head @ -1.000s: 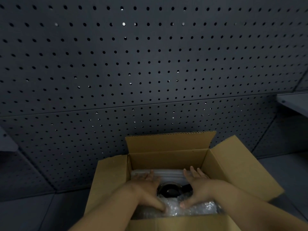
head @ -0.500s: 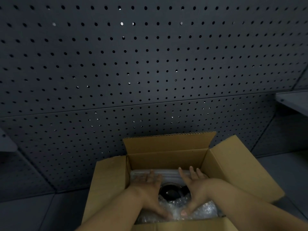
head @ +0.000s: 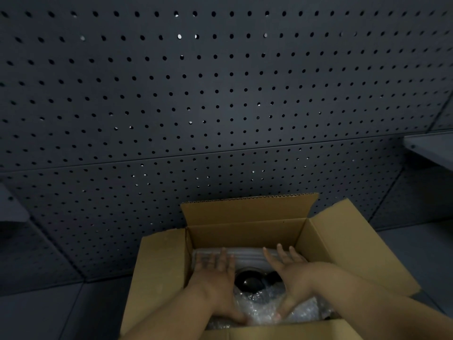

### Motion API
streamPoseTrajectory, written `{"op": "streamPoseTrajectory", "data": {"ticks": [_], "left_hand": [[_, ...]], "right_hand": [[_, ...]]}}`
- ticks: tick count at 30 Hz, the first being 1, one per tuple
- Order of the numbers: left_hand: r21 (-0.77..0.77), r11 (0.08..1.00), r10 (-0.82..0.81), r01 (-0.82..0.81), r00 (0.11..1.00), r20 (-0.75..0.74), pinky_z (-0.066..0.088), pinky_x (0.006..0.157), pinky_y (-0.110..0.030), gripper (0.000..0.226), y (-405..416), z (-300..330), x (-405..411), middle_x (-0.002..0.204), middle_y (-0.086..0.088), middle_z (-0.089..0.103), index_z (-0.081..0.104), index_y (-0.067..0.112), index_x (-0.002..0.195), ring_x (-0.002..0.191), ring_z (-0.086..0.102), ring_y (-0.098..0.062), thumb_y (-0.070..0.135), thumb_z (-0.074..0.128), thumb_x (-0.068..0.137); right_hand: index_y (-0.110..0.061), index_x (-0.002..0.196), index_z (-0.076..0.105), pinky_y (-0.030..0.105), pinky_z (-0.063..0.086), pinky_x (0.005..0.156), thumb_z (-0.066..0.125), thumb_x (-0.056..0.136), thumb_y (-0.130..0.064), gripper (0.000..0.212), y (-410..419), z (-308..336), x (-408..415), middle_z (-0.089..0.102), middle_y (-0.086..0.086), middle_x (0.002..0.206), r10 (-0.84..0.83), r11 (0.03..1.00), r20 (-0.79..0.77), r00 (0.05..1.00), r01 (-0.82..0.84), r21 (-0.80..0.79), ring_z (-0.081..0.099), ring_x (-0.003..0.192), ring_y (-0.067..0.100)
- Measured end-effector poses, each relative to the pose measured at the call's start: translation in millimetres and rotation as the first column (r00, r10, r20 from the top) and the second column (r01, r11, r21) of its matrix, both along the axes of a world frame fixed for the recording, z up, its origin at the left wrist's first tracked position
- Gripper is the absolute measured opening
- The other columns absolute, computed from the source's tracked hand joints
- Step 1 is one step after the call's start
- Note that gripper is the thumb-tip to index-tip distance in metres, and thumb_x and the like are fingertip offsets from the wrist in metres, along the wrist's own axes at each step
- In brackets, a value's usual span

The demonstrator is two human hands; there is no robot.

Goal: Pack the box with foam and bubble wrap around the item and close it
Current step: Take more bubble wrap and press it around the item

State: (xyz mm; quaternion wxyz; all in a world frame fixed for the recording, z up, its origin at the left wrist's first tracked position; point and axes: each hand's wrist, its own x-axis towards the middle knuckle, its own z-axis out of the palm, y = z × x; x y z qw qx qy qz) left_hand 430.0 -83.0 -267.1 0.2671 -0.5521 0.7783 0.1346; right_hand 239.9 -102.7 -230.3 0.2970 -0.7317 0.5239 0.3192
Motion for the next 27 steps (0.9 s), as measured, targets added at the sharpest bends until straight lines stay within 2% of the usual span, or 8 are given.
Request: {"op": "streamPoseTrajectory", "data": {"ticks": [6, 11, 15, 17, 21, 23, 27], "left_hand": [[-0.003, 1.000, 0.010, -0.010, 1.000, 0.002, -0.005, 0.113, -0.059, 0.128, 5, 3, -2, 0.158, -0.013, -0.021, -0.019, 0.013, 0.148, 0.147, -0.007, -0.036, 0.077, 0.056, 0.068], [0.025, 0.999, 0.029, -0.029, 0.999, 0.030, -0.007, 0.115, -0.059, 0.124, 10, -4, -6, 0.157, -0.015, -0.023, -0.022, 0.013, 0.147, 0.145, -0.015, -0.039, 0.082, 0.046, 0.071], [0.101, 0.994, 0.040, -0.041, 0.999, 0.020, -0.004, 0.117, -0.055, 0.120, 5, -5, -6, 0.157, -0.015, -0.024, -0.021, 0.015, 0.148, 0.144, -0.017, -0.041, 0.082, 0.045, 0.073], [0.145, 0.988, 0.050, -0.047, 0.999, -0.015, -0.002, 0.118, -0.051, 0.118, 0, 0, -3, 0.157, -0.014, -0.024, -0.019, 0.017, 0.149, 0.145, -0.016, -0.039, 0.080, 0.047, 0.074], [0.244, 0.960, 0.171, -0.134, 0.976, -0.136, 0.000, 0.118, -0.047, 0.106, -9, 12, 3, 0.158, -0.005, -0.022, -0.010, 0.023, 0.152, 0.146, -0.016, -0.030, 0.082, 0.036, 0.077], [0.221, 0.963, 0.196, -0.156, 0.965, -0.172, 0.002, 0.119, -0.044, 0.099, -9, 14, 4, 0.159, -0.003, -0.020, -0.007, 0.023, 0.152, 0.148, -0.012, -0.028, 0.078, 0.035, 0.081], [0.185, 0.976, 0.139, -0.114, 0.981, -0.133, 0.006, 0.120, -0.044, 0.107, -8, 12, 2, 0.159, -0.005, -0.020, -0.009, 0.020, 0.152, 0.148, -0.009, -0.031, 0.074, 0.048, 0.079]], "right_hand": [[-0.034, 0.139, -0.037, 0.050, 0.004, 0.120, 0.071, 0.072, -0.058, 0.130, 6, -2, 14, -0.033, 0.013, 0.153, 0.090, 0.993, -0.124, 0.988, -0.099, -0.065, -0.019, 0.143, 0.044], [-0.033, 0.138, -0.039, 0.051, 0.006, 0.118, 0.067, 0.077, -0.058, 0.125, 16, -12, 15, -0.035, 0.017, 0.152, 0.093, 0.985, -0.146, 0.985, -0.112, -0.131, -0.021, 0.141, 0.048], [-0.034, 0.137, -0.040, 0.052, 0.021, 0.116, 0.061, 0.086, -0.050, 0.114, 14, -18, 16, -0.039, 0.015, 0.150, 0.066, 0.990, -0.150, 0.987, -0.084, -0.116, -0.023, 0.141, 0.047], [-0.034, 0.137, -0.039, 0.052, 0.024, 0.115, 0.060, 0.088, -0.048, 0.112, 14, -18, 16, -0.038, 0.014, 0.151, 0.068, 0.988, -0.156, 0.985, -0.088, -0.125, -0.022, 0.141, 0.047], [-0.035, 0.138, -0.038, 0.050, 0.024, 0.115, 0.056, 0.093, -0.034, 0.104, 13, -16, 15, -0.036, 0.013, 0.152, 0.081, 0.985, -0.152, 0.985, -0.103, -0.142, -0.020, 0.142, 0.046], [-0.035, 0.137, -0.039, 0.051, 0.022, 0.116, 0.055, 0.093, -0.029, 0.104, 13, -18, 15, -0.035, 0.014, 0.153, 0.094, 0.981, -0.163, 0.982, -0.119, -0.152, -0.020, 0.142, 0.046], [-0.034, 0.141, -0.035, 0.050, 0.008, 0.118, 0.061, 0.089, -0.039, 0.109, 9, -15, 11, -0.037, 0.011, 0.152, 0.086, 0.990, -0.131, 0.988, -0.099, -0.100, -0.023, 0.142, 0.044]]}}
